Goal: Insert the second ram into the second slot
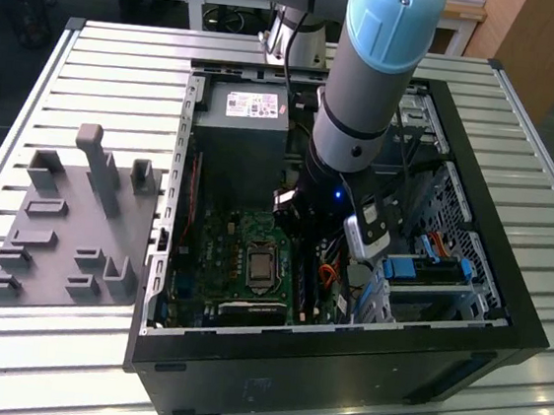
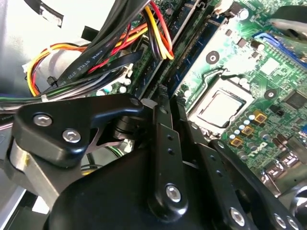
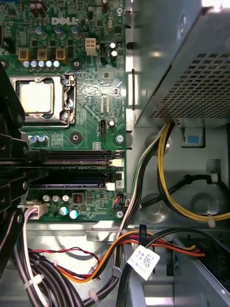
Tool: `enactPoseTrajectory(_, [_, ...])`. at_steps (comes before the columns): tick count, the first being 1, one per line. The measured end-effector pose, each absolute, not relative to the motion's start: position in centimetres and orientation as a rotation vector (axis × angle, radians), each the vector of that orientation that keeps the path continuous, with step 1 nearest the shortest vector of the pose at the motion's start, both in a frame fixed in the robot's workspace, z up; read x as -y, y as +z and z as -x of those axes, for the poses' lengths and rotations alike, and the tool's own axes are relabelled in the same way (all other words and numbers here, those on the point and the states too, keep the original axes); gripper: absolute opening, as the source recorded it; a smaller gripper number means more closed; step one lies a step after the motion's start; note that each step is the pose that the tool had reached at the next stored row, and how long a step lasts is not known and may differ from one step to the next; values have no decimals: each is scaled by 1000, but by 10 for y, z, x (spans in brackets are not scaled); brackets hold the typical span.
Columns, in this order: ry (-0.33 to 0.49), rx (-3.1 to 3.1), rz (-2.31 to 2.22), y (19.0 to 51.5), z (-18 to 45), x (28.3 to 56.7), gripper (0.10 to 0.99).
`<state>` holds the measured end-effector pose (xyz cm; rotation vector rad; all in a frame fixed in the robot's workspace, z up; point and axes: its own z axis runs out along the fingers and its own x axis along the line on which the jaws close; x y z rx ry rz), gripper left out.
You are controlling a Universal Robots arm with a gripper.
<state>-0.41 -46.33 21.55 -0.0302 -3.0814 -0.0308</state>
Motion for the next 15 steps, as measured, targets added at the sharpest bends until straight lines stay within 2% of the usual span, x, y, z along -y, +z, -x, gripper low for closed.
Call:
enactPoseTrajectory(7, [-31, 3080, 30, 231, 4, 463, 212])
enactPoseTrajectory(9, [-31, 3080, 30, 231, 4, 463, 196])
enactPoseTrajectory(10, [-31, 3080, 30, 231, 4, 463, 122])
enactPoseTrajectory(15, [-30, 3080, 30, 231, 4, 463, 122])
